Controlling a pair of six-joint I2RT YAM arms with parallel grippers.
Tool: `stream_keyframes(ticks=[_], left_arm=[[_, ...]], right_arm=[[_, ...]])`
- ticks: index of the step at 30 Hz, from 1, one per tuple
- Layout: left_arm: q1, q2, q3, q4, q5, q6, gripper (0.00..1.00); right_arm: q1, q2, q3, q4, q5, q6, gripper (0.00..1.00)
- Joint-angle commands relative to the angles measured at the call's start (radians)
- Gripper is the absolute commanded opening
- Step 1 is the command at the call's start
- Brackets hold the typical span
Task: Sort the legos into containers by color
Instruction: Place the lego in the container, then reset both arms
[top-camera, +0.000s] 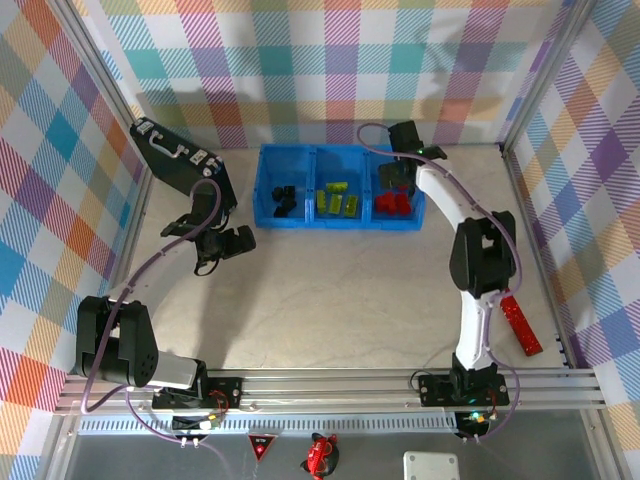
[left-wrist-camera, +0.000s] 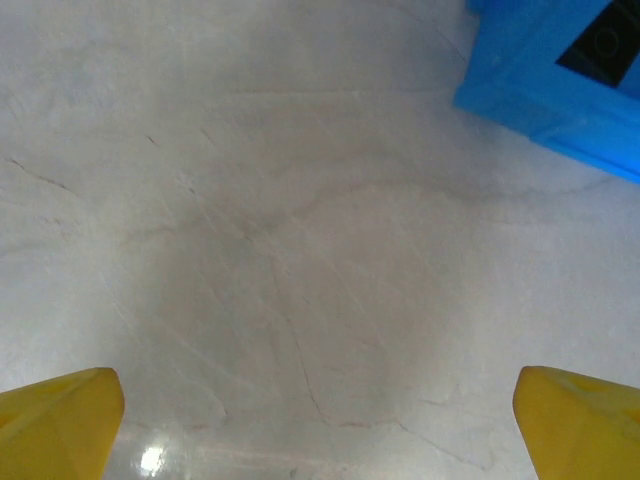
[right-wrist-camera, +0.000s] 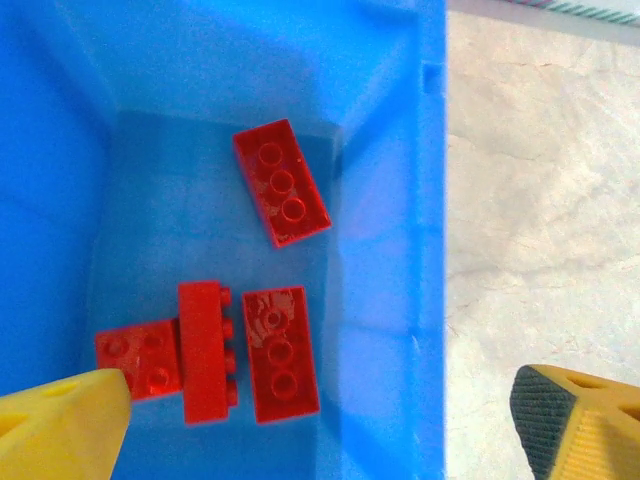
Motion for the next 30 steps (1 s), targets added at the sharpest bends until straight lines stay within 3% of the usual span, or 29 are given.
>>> stream_keyframes(ticks=[1, 9, 12, 18, 23, 27, 30], left_arm=[[0.014, 0.002, -0.022, 0.078, -0.089, 0.009, 1.00], [0.014, 0.013, -0.091, 0.175, -0.280, 0.047, 1.00], [0.015, 0.023, -0.143, 0.261, -0.306, 0.096, 1.00], [0.012, 0.089, -0.174, 0.413, -0.392, 0.218, 1.00], [0.010, 0.079, -0.344, 0.803, -0.402, 0.357, 1.00], [0.012, 0.071, -0.461, 1.130, -0.289, 0.411, 1.00], [0.022, 0.116, -0.490, 1.237, -0.232, 0.402, 1.00]], right_arm=[[-0.003, -0.106, -0.097, 0.048, -0.019, 0.034, 0.99], [-0.053, -0.381, -0.521, 0.214, -0.053, 0.063, 0.99], [-0.089, -0.454, -0.701, 0.315, 0.005, 0.114, 0.99], [-0.150, -0.521, -1.042, 0.666, 0.062, 0.088, 0.99], [-0.171, -0.565, -1.214, 1.010, 0.014, 0.021, 0.99], [-0.183, -0.567, -1.307, 1.272, -0.104, -0.027, 0.99], [-0.193, -0.517, -1.359, 1.437, -0.169, -0.040, 0.99]])
